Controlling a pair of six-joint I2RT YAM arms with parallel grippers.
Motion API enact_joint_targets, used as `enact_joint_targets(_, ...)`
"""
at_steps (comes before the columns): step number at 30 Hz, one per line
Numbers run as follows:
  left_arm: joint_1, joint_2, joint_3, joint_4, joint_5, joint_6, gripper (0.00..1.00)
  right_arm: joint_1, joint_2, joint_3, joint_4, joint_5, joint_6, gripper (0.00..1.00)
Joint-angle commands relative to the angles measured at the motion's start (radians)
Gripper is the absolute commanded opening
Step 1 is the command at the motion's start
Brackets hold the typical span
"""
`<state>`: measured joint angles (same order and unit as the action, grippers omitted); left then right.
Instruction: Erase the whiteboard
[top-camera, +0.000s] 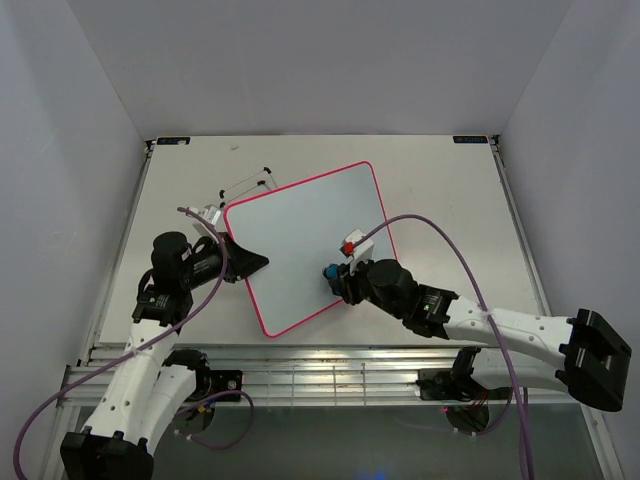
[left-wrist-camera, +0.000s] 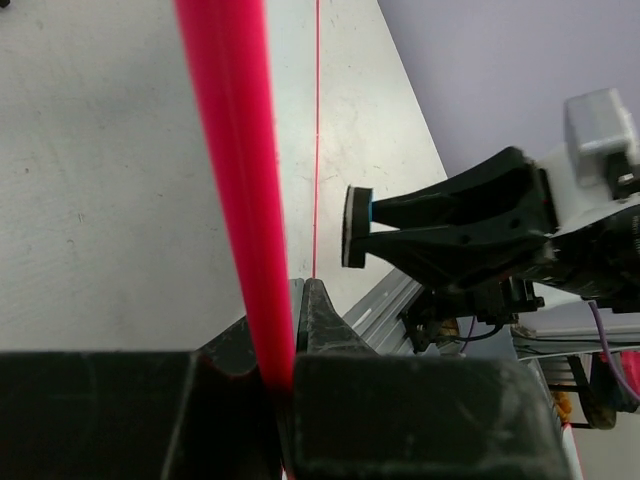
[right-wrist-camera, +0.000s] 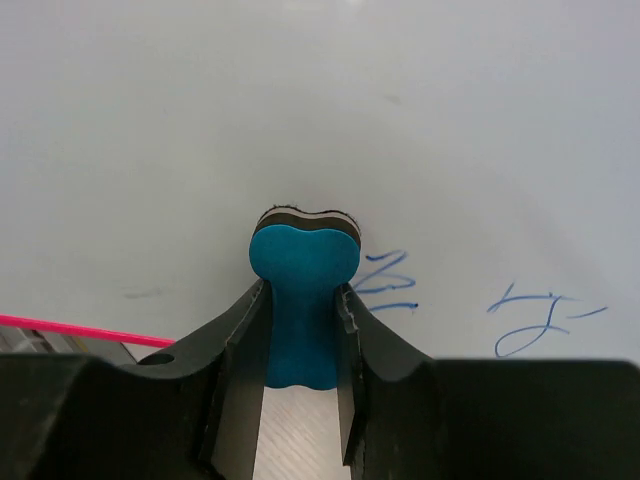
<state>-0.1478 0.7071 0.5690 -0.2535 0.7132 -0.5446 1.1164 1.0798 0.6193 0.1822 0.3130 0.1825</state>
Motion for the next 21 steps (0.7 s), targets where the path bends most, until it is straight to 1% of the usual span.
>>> enact_joint_targets(1,-0.01,0.041,0.023,-0.079,-0.066,0.071,0.0,-0.024,0.006,-0.033,0.071,-0.063,-0.044,0.08)
enact_joint_targets(2,-0.012,0.052,0.026,-0.085,-0.078,0.069,0.0,-0.024,0.011,-0.047,0.092,-0.087,-0.044,0.08)
enact_joint_targets(3,-0.01,0.074,0.029,-0.09,-0.09,0.069,0.0,-0.023,0.017,-0.055,0.123,-0.176,-0.051,0.08)
enact_joint_targets(5,-0.01,0.1,0.037,-0.107,-0.126,0.068,0.0,-0.014,0.045,-0.072,0.23,-0.245,-0.049,0.08)
enact_joint_targets(7,-0.012,0.133,0.045,-0.119,-0.142,0.067,0.0,0.022,0.077,-0.078,0.311,-0.27,-0.051,0.08)
enact_joint_targets(11,-0.01,0.169,0.052,-0.138,-0.178,0.064,0.0,0.106,0.149,-0.033,0.368,-0.278,-0.064,0.08)
enact_joint_targets(13,-0.01,0.193,0.055,-0.144,-0.187,0.063,0.0,0.121,0.207,0.025,0.352,-0.278,-0.075,0.08)
enact_joint_targets(14,-0.012,0.202,0.055,-0.145,-0.185,0.063,0.0,0.125,0.222,0.045,0.303,-0.272,-0.075,0.08)
enact_joint_targets(16,-0.01,0.216,0.061,-0.151,-0.184,0.067,0.0,0.115,0.249,0.063,0.271,-0.223,-0.072,0.08)
enact_joint_targets(17,-0.01,0.221,0.063,-0.153,-0.185,0.067,0.0,0.097,0.252,0.063,0.248,-0.222,-0.051,0.08)
enact_joint_targets(19,-0.012,0.221,0.06,-0.151,-0.182,0.067,0.0,0.007,0.252,0.04,0.18,-0.291,-0.025,0.08)
enact_joint_targets(20,-0.012,0.221,0.061,-0.151,-0.181,0.067,0.0,-0.044,0.247,0.028,0.16,-0.296,-0.012,0.08)
enact_joint_targets(21,-0.012,0.223,0.06,-0.151,-0.179,0.067,0.0,-0.068,0.23,0.01,0.139,-0.301,-0.009,0.08)
